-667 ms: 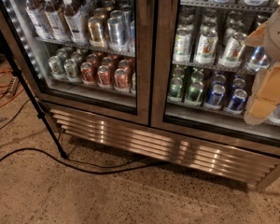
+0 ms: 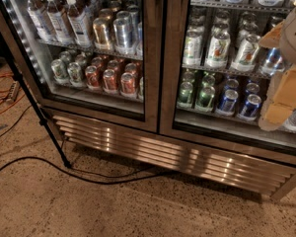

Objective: Open right fridge door

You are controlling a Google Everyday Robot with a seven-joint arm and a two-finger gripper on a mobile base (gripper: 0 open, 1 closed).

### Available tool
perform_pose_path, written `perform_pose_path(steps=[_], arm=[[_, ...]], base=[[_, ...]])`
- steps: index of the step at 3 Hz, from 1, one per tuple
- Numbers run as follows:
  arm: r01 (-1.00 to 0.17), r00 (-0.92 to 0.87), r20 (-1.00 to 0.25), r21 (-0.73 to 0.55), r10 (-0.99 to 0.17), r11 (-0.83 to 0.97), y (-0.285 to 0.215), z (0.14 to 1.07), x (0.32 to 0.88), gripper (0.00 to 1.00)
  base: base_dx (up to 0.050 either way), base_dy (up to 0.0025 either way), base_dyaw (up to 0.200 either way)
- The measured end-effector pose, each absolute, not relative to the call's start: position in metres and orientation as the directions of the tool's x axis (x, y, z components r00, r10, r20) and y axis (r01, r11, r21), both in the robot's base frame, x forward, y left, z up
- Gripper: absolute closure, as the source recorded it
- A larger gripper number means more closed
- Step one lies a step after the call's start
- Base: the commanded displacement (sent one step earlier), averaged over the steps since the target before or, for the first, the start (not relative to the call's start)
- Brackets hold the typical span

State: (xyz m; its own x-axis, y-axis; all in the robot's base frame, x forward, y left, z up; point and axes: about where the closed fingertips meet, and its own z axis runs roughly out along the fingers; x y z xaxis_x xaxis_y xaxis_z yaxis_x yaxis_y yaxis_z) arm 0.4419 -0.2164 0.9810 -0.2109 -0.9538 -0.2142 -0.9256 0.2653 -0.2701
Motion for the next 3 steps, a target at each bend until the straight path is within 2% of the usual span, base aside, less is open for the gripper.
perform_pose_path(steps=[3], arm=[[-0.932,-0.203,-0.223,-0.256,-0.953,0.258,-0.2252,0.971,0.4525,0.0]], base=[[0.0,0.0,0.0]])
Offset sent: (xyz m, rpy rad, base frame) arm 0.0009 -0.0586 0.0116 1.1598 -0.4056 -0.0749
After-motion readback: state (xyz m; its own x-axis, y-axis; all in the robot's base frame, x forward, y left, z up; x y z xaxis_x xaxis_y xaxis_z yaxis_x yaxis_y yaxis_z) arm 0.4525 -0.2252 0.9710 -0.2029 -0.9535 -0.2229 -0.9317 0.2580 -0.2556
